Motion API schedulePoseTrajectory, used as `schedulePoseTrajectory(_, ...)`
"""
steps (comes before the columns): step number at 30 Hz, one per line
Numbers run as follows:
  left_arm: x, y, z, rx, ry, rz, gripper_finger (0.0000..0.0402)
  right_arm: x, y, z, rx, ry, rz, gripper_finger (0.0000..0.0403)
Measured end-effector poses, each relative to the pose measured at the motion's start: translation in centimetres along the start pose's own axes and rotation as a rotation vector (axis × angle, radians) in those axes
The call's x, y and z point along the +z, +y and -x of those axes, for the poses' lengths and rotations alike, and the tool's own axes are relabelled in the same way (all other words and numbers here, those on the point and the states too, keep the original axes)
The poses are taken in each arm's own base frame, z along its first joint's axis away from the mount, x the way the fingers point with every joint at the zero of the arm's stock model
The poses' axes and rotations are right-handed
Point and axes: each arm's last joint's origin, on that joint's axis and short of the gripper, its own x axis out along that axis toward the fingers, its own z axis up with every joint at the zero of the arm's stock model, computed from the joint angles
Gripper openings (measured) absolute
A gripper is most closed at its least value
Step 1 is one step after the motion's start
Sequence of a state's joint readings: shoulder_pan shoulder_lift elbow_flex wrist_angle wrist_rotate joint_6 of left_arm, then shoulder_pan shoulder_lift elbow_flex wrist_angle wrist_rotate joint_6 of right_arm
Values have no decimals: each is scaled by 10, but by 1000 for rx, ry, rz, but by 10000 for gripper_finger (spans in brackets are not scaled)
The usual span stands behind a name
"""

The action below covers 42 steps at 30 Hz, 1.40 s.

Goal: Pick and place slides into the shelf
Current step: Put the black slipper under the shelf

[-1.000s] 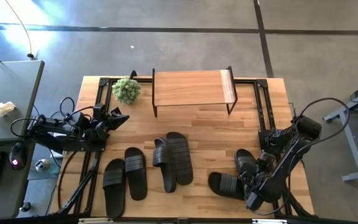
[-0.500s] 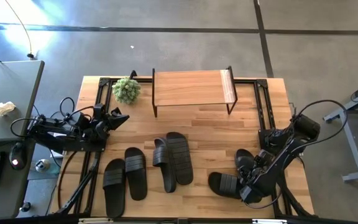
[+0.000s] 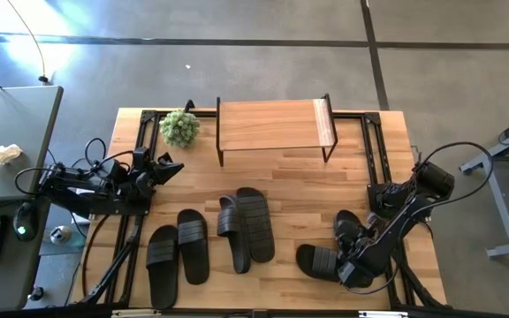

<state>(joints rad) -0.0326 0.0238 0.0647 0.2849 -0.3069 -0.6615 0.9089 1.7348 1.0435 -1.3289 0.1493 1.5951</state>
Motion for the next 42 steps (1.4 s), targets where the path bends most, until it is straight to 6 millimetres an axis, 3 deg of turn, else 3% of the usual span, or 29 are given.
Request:
schedulePoseTrajectory(8, 0, 0, 0, 0, 0, 0, 1, 2, 0, 9, -3, -4, -91, 3)
schedulePoseTrajectory(15, 0, 0, 0, 1, -1, -1, 1, 7, -9, 40, -63, -35, -127, 2)
schedulePoseTrajectory(23, 0, 0, 0, 2, 1, -2, 1, 17, -10, 66, 48, -101, -172, 1)
schedulePoseTrajectory(42, 0, 0, 0, 3, 3, -3, 1, 66, -14, 92, 114, -304, -157, 0)
